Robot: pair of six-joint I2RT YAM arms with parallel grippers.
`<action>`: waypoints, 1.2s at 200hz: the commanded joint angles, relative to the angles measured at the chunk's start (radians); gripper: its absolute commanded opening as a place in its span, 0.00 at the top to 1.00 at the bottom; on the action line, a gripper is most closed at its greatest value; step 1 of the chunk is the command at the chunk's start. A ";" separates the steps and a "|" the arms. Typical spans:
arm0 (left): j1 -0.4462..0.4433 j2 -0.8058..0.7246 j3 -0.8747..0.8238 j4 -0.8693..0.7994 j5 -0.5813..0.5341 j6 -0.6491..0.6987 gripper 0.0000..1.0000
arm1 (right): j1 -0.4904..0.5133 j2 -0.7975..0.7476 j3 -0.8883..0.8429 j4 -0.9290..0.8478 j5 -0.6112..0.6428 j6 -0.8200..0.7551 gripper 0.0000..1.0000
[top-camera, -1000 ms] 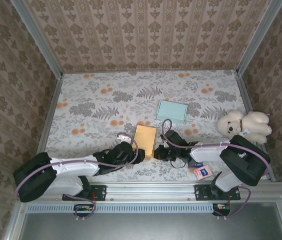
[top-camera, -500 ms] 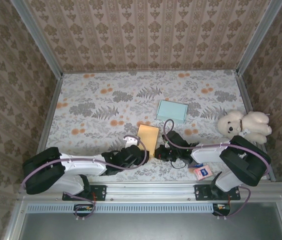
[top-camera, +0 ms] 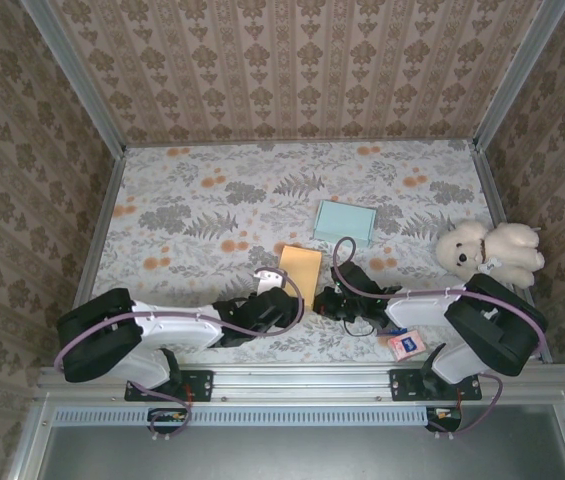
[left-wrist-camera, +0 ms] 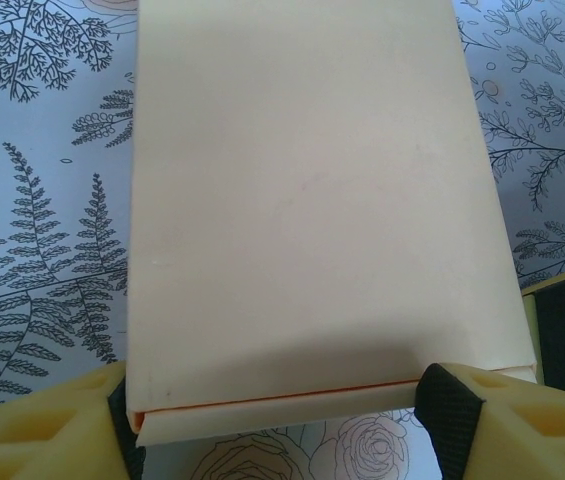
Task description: Fold the paper box
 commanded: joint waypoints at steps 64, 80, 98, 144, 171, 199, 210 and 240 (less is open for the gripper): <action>0.107 -0.210 -0.005 -0.058 0.099 0.054 0.19 | 0.019 -0.164 0.027 -0.207 0.069 -0.105 1.00; 0.156 -0.257 -0.019 -0.101 0.104 0.063 0.18 | -0.006 -0.208 0.051 -0.290 0.087 -0.142 1.00; 0.201 -0.309 -0.029 -0.131 0.107 0.077 0.17 | -0.050 -0.248 0.072 -0.348 0.076 -0.174 1.00; 0.289 -0.334 -0.011 -0.081 0.159 0.163 0.16 | -0.210 -0.272 0.107 -0.357 0.019 -0.217 1.00; 0.323 -0.249 0.024 0.000 0.209 0.211 0.16 | -0.279 -0.217 0.126 -0.313 -0.019 -0.223 1.00; 0.351 -0.116 0.083 0.068 0.260 0.234 0.16 | -0.336 -0.113 0.145 -0.242 -0.084 -0.223 1.00; 0.357 -0.068 0.105 0.092 0.278 0.239 0.17 | -0.352 -0.069 0.152 -0.204 -0.113 -0.219 1.00; 0.364 0.055 0.169 0.134 0.310 0.256 0.17 | -0.370 0.064 0.170 -0.118 -0.169 -0.213 1.00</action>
